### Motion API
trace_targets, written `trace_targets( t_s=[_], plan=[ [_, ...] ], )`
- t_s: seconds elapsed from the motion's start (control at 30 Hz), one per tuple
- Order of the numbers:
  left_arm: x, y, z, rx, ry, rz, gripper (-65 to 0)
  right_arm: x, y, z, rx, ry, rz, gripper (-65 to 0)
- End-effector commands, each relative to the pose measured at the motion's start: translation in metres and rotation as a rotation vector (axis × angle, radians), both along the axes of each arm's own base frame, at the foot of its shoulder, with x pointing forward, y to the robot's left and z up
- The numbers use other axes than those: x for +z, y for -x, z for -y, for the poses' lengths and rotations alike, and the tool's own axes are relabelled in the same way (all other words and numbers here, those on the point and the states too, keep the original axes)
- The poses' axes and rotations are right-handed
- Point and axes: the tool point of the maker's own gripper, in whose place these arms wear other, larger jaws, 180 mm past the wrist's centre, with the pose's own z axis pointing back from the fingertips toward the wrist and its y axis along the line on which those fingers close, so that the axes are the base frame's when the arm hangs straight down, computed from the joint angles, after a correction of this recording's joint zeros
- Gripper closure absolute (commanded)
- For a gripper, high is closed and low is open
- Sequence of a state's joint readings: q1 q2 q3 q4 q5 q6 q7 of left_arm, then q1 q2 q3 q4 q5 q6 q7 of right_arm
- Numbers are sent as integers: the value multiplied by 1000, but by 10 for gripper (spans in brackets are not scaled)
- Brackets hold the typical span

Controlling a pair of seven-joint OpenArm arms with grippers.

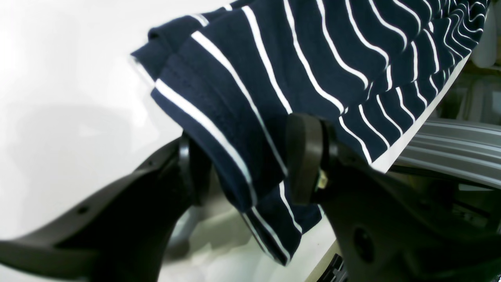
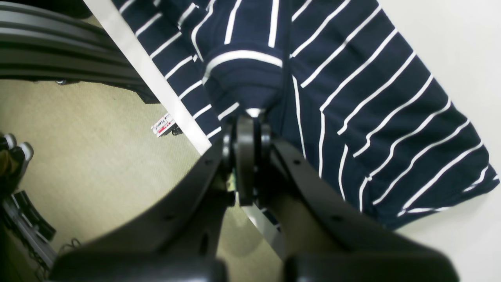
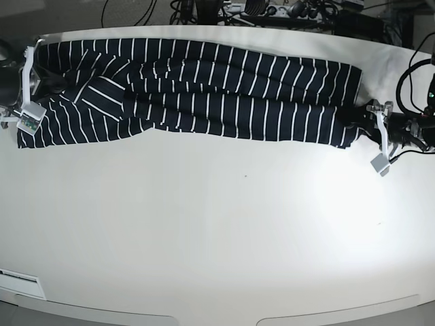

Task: Fold the T-shirt properly
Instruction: 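Press the sleeve end onto the strip with the right gripper, release left gripper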

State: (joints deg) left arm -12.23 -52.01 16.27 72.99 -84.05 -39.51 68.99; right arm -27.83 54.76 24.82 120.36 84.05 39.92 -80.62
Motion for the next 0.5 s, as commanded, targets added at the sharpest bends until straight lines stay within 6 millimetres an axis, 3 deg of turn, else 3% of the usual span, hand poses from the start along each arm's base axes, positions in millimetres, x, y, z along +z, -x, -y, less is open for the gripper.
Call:
trace_targets(
  t_s=[0.0, 0.47],
  plan=[
    [13, -9, -5, 2, 0, 40, -316, 8, -3, 1, 24, 12, 16, 0],
    [14, -10, -5, 3, 1, 43, -316, -6, 17, -4, 3, -23, -51, 0]
  ],
)
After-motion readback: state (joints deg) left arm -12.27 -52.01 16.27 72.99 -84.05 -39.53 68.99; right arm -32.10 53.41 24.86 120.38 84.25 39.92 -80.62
